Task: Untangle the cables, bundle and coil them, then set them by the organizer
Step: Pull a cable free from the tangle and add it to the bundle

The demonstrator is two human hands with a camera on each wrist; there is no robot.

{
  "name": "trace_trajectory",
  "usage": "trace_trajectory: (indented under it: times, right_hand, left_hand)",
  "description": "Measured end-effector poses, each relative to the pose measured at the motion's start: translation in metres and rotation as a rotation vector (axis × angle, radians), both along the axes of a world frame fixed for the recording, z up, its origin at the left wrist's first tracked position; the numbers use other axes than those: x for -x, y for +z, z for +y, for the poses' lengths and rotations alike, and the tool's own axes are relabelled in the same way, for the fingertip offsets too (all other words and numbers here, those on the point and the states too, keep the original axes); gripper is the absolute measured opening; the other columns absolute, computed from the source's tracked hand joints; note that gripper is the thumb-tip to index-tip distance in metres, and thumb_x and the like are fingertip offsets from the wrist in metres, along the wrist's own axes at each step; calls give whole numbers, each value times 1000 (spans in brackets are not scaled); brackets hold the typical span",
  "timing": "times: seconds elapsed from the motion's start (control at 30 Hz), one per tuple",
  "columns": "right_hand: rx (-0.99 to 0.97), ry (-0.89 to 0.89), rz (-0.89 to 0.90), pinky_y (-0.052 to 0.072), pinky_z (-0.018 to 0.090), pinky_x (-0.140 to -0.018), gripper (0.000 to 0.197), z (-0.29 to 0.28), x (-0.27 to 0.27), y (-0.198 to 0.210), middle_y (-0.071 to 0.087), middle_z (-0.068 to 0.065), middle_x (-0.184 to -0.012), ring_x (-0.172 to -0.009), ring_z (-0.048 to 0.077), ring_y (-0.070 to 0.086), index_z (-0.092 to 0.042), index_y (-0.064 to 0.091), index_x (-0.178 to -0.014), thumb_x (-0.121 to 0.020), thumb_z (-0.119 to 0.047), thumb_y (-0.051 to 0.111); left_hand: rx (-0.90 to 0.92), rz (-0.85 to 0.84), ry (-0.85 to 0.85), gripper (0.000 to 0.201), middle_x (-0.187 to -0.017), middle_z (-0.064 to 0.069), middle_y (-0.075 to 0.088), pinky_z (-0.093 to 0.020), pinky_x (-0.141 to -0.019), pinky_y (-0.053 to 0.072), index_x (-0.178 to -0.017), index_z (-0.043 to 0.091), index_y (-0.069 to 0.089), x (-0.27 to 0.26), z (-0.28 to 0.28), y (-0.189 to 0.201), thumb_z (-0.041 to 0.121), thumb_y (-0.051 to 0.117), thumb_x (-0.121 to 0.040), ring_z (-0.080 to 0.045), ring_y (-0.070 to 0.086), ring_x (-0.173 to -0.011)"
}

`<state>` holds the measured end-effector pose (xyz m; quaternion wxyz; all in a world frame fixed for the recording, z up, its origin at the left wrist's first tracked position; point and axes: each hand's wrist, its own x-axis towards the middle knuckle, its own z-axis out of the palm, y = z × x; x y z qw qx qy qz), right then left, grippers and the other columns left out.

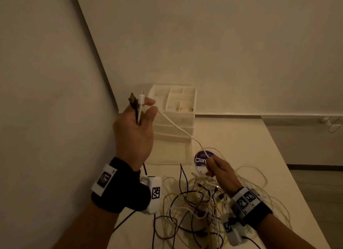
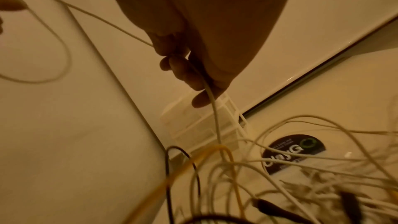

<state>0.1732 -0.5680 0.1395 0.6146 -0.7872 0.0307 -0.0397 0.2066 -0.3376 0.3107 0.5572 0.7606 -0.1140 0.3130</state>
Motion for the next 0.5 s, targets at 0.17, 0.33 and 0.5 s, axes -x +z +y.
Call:
trace_trajectory:
  times: [0.17,0.33,0.5]
  right_hand:
    - [-133,-39,-126,40,29,-60,37,-1,-12,43,48,-8,-55,-56,11,46,-11,52,-65,-101,-9,45]
    - [-67,102,-141,37,21,-54,33,6,-4,93,44,0,-56,-53,12,42,-10,58,-70,-100,-15,46]
    - [-229,223,-75,35,20,-51,35,16,27,115,35,12,-58,-53,21,34,3,63,-87,-102,-21,41]
  left_hand:
    - [-79,7,-230,24,-66,26,62,-9,-53,38,-114,25,67,27,-23,-13,27,62,-91,1,50,-53]
    - [-394,11,-356,30,-78,11,71,-14,-60,47,-121,18,65,28,-49,-26,24,64,-92,1,62,-63]
    - [-426,1,-260,10,-67,3,65,-15,-52,35,-93,12,67,15,-44,-34,21,63,-92,-9,50,-54]
